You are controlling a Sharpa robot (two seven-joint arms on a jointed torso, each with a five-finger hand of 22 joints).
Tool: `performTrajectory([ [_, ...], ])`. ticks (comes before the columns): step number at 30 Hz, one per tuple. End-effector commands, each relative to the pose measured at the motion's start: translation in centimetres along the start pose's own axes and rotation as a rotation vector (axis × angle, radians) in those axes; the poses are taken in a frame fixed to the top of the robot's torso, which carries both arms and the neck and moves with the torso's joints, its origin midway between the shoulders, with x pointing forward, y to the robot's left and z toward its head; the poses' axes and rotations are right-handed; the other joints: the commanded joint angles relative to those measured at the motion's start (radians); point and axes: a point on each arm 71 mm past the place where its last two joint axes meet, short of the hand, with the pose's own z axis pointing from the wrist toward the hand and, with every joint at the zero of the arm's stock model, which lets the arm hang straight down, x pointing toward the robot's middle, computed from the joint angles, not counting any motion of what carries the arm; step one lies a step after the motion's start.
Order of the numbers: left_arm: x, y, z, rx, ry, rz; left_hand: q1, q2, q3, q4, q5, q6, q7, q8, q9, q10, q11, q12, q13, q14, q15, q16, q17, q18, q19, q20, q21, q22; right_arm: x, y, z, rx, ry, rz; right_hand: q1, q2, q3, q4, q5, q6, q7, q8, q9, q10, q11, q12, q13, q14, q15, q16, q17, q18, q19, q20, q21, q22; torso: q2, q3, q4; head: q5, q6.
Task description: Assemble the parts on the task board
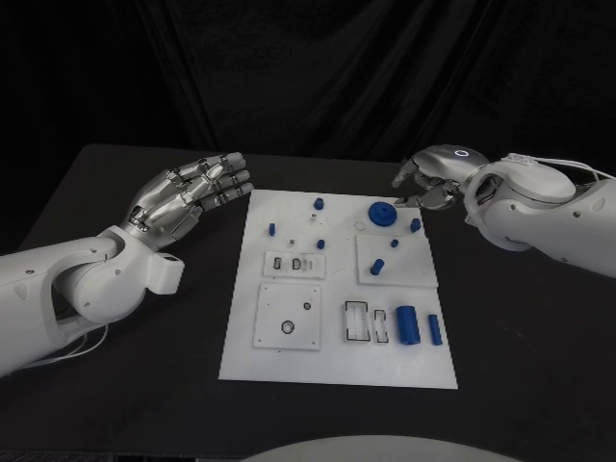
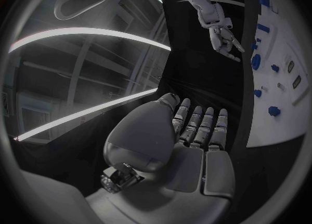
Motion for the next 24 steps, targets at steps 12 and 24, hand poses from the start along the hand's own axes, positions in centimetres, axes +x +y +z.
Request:
performTrajectory([
  [12, 0.1, -0.8, -0.1, 0.110, 0.020, -0.015, -0.012, -0.001, 0.009, -0.003, 0.005, 0.000, 0.005, 0.003, 0.000, 0.000, 0.005, 0.005, 0.001, 0.003, 0.006, 0.008, 0.002, -0.008, 0.008, -0.002, 0.004, -0.001, 2.1, -0.3, 0.6, 0.044, 0.050, 0.002, -0.002, 0.004, -0.012, 0.000, 0.006, -0.028, 0.008, -0.019, -0.014, 0.109, 0.005, 0.003, 0.263, 0.080, 0.004, 0.009, 0.183, -0.007, 0.007, 0.002, 0.016, 0.037, 0.001, -0.0004, 0.0066, -0.012, -0.003],
  [24, 0.0, -0.7, -0.1, 0.102, 0.022, -0.017, -0.016, -0.003, 0.017, -0.002, 0.004, -0.002, 0.005, 0.002, 0.000, -0.001, 0.005, 0.005, 0.001, 0.010, 0.012, 0.017, 0.003, -0.014, 0.010, -0.002, 0.004, -0.001, 3.1, 0.4, 1.0, 0.024, 0.050, 0.008, 0.002, 0.005, -0.027, -0.002, 0.022, -0.005, 0.013, -0.010, -0.024, 0.109, 0.009, 0.003, 0.263, 0.108, 0.007, 0.048, 0.263, -0.030, 0.067, 0.004, 0.101, 0.124, -0.001, -0.0028, 0.0051, -0.012, -0.007],
])
